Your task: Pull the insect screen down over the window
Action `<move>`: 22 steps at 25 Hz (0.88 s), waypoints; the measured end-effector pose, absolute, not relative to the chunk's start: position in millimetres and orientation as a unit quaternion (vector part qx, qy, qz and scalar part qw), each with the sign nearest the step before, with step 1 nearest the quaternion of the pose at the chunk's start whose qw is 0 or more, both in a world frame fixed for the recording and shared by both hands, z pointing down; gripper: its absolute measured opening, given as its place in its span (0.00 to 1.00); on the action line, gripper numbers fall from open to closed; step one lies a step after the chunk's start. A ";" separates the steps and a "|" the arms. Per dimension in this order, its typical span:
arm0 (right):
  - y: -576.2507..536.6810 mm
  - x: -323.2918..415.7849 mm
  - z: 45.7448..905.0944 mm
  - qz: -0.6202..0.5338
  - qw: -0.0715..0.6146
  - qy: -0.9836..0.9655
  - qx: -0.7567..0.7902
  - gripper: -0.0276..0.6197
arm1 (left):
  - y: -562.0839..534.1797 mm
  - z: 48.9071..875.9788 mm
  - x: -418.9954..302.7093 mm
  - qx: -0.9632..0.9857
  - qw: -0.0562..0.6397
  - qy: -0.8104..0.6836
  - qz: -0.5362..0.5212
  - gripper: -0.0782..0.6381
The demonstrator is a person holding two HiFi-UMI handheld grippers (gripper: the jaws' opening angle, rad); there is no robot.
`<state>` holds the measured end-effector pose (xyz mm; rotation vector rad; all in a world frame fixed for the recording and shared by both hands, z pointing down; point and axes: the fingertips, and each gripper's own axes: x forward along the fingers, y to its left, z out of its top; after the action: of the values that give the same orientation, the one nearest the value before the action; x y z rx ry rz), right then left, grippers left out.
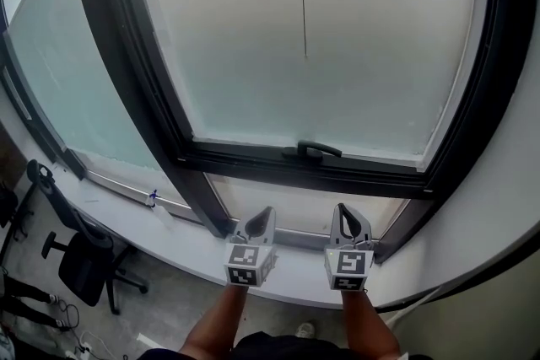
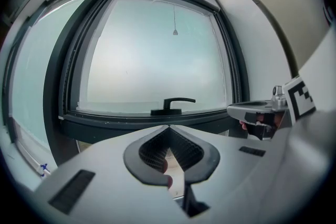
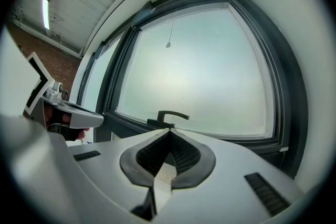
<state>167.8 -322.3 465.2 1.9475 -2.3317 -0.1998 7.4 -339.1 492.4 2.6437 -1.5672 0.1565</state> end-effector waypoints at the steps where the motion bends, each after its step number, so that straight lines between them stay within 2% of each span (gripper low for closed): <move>1: -326.7 167.7 464.6 -0.068 0.048 -0.767 0.637 0.04 | -342.9 491.9 7.8 0.857 0.031 -0.512 0.051 0.11; 13: -375.8 168.0 442.0 -0.095 0.044 -0.757 0.644 0.04 | -405.2 460.2 8.1 0.860 0.000 -0.510 0.017 0.11; 18: -396.9 169.8 423.4 -0.108 0.035 -0.739 0.664 0.04 | -430.2 437.2 20.4 0.877 0.011 -0.481 -0.005 0.11; 22: -412.0 169.7 401.9 -0.126 0.027 -0.725 0.676 0.04 | -454.1 420.4 21.1 0.884 -0.014 -0.467 -0.009 0.11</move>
<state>169.7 -412.0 401.9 2.0886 -2.2399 -0.3905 21.1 -454.1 420.4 2.8020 -1.4795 -0.0289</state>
